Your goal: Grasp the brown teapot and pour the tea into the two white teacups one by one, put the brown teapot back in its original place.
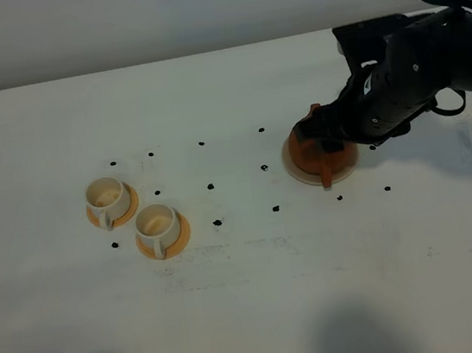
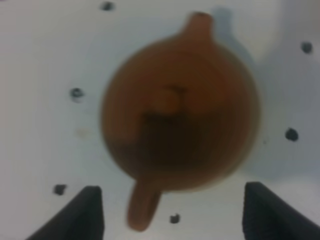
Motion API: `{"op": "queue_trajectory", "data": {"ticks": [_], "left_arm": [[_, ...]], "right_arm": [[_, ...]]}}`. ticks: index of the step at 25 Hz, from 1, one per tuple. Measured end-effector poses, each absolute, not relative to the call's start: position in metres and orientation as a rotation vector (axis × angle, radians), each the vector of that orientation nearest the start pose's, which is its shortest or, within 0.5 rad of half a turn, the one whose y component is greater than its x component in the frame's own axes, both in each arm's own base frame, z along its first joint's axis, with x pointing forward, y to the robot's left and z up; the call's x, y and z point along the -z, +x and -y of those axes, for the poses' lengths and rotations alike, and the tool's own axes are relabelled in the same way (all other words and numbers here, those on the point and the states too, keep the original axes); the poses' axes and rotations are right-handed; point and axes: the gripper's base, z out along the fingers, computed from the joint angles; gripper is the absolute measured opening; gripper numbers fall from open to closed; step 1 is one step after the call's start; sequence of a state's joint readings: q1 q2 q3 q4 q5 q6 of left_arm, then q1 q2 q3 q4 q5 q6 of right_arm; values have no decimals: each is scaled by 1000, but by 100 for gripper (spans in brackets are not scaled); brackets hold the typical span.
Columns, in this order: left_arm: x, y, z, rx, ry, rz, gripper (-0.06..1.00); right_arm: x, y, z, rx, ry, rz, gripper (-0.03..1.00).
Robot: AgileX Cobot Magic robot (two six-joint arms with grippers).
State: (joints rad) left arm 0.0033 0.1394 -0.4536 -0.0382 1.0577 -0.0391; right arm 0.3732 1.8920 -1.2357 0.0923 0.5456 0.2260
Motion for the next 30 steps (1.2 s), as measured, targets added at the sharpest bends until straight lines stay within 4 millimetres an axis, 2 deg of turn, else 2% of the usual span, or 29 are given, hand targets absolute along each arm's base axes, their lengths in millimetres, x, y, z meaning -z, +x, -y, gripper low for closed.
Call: {"op": "queue_trajectory", "data": {"ticks": [3,7,19,30], "left_arm": [[-263,20,3,67,-50,-2227,57],[-263,20,3,67,-50,-2227,57],[-263,20,3,67,-50,-2227,57],[-263,20,3,67,-50,-2227,57]], "right_arm": [[-172,362,-147,-296,-60,-2735,59],[-173,361,-152,-337,-29,-2740,59],[-184,347,-189,-343,-185,-2770,59],[-182,349,-180,-259,-76,-2797,59]]}}
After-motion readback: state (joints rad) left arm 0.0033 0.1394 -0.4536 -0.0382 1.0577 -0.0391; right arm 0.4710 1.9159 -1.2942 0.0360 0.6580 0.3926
